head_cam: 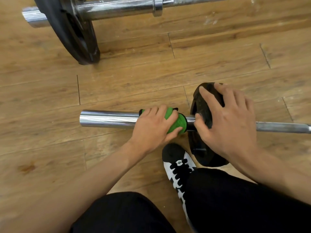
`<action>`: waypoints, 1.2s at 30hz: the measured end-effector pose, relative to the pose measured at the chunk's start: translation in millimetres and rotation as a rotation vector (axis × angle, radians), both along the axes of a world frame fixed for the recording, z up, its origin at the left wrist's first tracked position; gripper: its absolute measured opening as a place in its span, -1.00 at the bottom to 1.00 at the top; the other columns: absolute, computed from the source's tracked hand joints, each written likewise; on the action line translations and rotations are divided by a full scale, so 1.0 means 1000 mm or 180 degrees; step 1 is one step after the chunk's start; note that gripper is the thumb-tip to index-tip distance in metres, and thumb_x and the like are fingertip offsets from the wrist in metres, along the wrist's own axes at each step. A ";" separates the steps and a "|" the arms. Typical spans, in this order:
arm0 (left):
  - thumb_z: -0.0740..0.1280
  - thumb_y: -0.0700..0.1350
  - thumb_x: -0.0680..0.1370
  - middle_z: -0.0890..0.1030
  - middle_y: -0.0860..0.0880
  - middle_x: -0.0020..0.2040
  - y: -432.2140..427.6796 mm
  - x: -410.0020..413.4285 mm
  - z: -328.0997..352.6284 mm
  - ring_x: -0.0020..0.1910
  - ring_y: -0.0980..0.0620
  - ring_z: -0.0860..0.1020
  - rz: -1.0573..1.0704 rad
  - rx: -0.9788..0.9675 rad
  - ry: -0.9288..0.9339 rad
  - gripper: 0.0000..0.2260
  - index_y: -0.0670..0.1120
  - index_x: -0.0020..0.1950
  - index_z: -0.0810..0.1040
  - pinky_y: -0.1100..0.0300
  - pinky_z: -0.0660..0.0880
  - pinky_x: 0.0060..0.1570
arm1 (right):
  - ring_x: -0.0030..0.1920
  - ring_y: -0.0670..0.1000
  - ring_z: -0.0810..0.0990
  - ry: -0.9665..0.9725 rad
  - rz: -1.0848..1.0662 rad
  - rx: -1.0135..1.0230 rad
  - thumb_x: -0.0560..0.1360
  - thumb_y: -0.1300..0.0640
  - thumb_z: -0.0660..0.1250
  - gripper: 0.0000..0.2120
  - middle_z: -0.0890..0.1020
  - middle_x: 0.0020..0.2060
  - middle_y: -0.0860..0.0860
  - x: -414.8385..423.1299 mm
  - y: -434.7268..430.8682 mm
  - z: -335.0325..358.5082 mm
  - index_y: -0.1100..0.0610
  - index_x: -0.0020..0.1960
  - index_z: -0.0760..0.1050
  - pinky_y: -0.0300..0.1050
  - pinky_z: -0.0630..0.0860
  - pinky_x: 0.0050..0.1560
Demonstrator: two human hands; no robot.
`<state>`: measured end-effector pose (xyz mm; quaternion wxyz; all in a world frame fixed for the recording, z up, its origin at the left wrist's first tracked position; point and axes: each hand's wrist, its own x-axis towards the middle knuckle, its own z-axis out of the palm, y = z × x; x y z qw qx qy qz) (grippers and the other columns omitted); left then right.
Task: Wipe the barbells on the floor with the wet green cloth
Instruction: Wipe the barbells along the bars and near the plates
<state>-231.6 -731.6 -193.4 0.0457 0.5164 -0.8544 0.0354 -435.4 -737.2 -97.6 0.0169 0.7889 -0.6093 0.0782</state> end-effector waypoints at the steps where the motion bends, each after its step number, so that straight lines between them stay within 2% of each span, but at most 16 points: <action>1: 0.14 0.26 0.67 0.57 -0.20 0.07 0.000 0.006 -0.002 -0.12 -0.18 0.54 -0.0016 -0.0031 0.0005 -0.53 -0.10 0.26 0.56 -0.02 0.41 -0.13 | 0.39 0.28 0.42 0.0002 0.0015 0.0009 0.53 -0.11 0.23 -0.42 0.48 0.39 0.24 0.000 0.000 0.000 0.09 0.50 0.44 0.26 0.36 0.26; 8: 0.14 0.23 0.65 0.54 -0.19 -0.07 0.005 0.093 0.004 -0.21 -0.22 0.55 0.0416 0.0091 0.0172 -0.56 -0.11 0.08 0.57 -0.02 0.39 -0.21 | 0.38 0.28 0.42 -0.0049 -0.0061 0.0061 0.53 -0.11 0.25 -0.42 0.48 0.40 0.22 -0.003 0.000 0.001 0.10 0.48 0.46 0.26 0.38 0.22; 12: 0.08 0.18 0.66 0.52 -0.22 -0.09 0.009 0.150 0.010 -0.23 -0.28 0.54 0.1248 0.0206 0.0212 -0.55 -0.15 -0.01 0.57 -0.06 0.39 -0.26 | 0.37 0.28 0.41 -0.0110 -0.0111 0.0141 0.52 -0.13 0.23 -0.40 0.48 0.39 0.22 -0.001 -0.004 0.001 0.10 0.50 0.43 0.26 0.41 0.18; 15: 0.10 0.12 0.66 0.54 -0.24 -0.11 0.003 0.145 0.008 -0.21 -0.31 0.54 0.1690 0.0188 0.0310 -0.57 -0.17 -0.07 0.58 -0.11 0.41 -0.25 | 0.35 0.25 0.42 -0.0165 -0.0171 0.0149 0.53 -0.12 0.22 -0.39 0.49 0.38 0.20 0.001 -0.009 0.001 0.08 0.53 0.39 0.25 0.42 0.16; 19: 0.16 0.11 0.67 0.56 -0.21 -0.15 -0.007 0.087 0.009 -0.21 -0.25 0.54 0.1200 0.0162 0.0280 -0.62 -0.13 -0.05 0.60 -0.07 0.42 -0.20 | 0.36 0.22 0.45 -0.0285 -0.0229 0.0229 0.53 -0.12 0.21 -0.39 0.51 0.39 0.12 0.003 -0.022 0.000 0.05 0.54 0.36 0.21 0.42 0.20; 23: 0.11 0.22 0.65 0.59 -0.17 -0.12 -0.023 -0.001 0.008 -0.28 -0.19 0.58 0.0391 0.0192 0.0328 -0.55 -0.10 0.03 0.61 0.07 0.36 -0.36 | 0.40 0.21 0.46 -0.0348 -0.0243 0.0276 0.52 -0.12 0.20 -0.39 0.53 0.39 0.10 0.005 -0.027 0.002 0.06 0.53 0.38 0.21 0.43 0.22; 26: 0.09 0.26 0.63 0.60 -0.18 -0.07 -0.034 -0.045 0.009 -0.28 -0.20 0.59 -0.0102 0.0242 0.0366 -0.48 -0.10 0.20 0.61 0.10 0.31 -0.40 | 0.42 0.19 0.45 -0.0413 -0.0247 0.0330 0.52 -0.13 0.17 -0.39 0.53 0.41 0.09 0.003 -0.032 0.004 0.06 0.53 0.39 0.22 0.43 0.27; 28: 0.12 0.23 0.61 0.59 -0.20 -0.05 -0.035 -0.048 0.008 -0.26 -0.21 0.59 -0.0310 0.0151 0.0435 -0.50 -0.14 0.21 0.60 0.06 0.42 -0.38 | 0.41 0.18 0.46 -0.0510 -0.0263 0.0372 0.53 -0.13 0.17 -0.39 0.54 0.41 0.09 0.002 -0.034 0.005 0.07 0.53 0.40 0.22 0.42 0.29; 31: 0.16 0.22 0.60 0.59 -0.19 0.01 -0.029 -0.023 0.005 -0.17 -0.19 0.61 -0.0428 0.0028 0.0302 -0.52 -0.13 0.20 0.60 0.03 0.51 -0.23 | 0.41 0.18 0.46 -0.0581 -0.0248 0.0373 0.53 -0.12 0.16 -0.38 0.55 0.40 0.08 -0.001 -0.034 0.004 0.09 0.53 0.41 0.23 0.43 0.29; 33: 0.17 0.24 0.60 0.60 -0.19 0.03 -0.024 0.005 0.002 -0.14 -0.19 0.61 -0.0309 0.0047 0.0241 -0.52 -0.12 0.19 0.59 0.03 0.50 -0.18 | 0.42 0.18 0.46 -0.0621 -0.0222 0.0361 0.52 -0.10 0.18 -0.39 0.55 0.41 0.09 -0.001 -0.033 0.003 0.10 0.52 0.43 0.24 0.44 0.31; 36: 0.18 0.26 0.61 0.58 -0.17 -0.01 -0.019 0.050 0.003 -0.18 -0.17 0.58 0.0010 0.0122 0.0187 -0.55 -0.10 0.12 0.58 0.04 0.42 -0.22 | 0.43 0.19 0.45 -0.0607 -0.0241 0.0346 0.53 -0.07 0.21 -0.42 0.54 0.42 0.10 -0.001 -0.030 0.003 0.12 0.51 0.45 0.24 0.40 0.35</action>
